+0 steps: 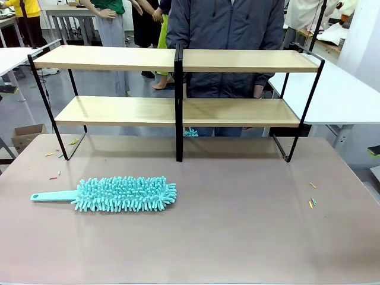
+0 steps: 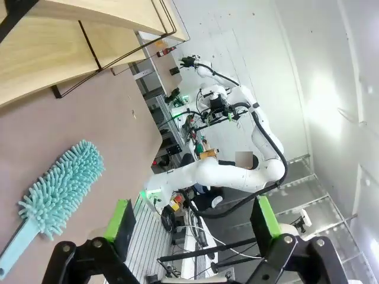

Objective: Clean the shelves.
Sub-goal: Place the Duster on the table.

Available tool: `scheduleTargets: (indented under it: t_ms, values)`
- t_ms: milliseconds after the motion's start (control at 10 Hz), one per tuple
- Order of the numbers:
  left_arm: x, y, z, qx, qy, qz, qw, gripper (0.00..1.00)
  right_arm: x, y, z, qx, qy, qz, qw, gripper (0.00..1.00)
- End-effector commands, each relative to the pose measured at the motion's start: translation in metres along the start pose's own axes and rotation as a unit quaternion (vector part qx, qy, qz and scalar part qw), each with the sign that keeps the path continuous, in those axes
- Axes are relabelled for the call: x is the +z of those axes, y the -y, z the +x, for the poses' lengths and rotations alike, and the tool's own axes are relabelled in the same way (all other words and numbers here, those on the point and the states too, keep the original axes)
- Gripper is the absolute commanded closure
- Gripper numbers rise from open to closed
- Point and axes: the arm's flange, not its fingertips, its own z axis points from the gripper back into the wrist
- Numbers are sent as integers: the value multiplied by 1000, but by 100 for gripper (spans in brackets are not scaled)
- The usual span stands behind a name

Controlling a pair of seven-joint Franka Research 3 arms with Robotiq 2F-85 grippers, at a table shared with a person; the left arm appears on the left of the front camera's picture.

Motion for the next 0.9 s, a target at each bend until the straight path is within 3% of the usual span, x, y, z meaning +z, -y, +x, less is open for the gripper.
scheduleTargets:
  t_ms: [0, 800]
  values:
    - [7, 1, -3, -7, -5, 0, 1000, 0, 0, -5, -1, -12, -1, 1, 1000, 0]
    - [7, 1, -3, -7, -5, 0, 1000, 0, 0, -5, -1, -12, -1, 1, 1000, 0]
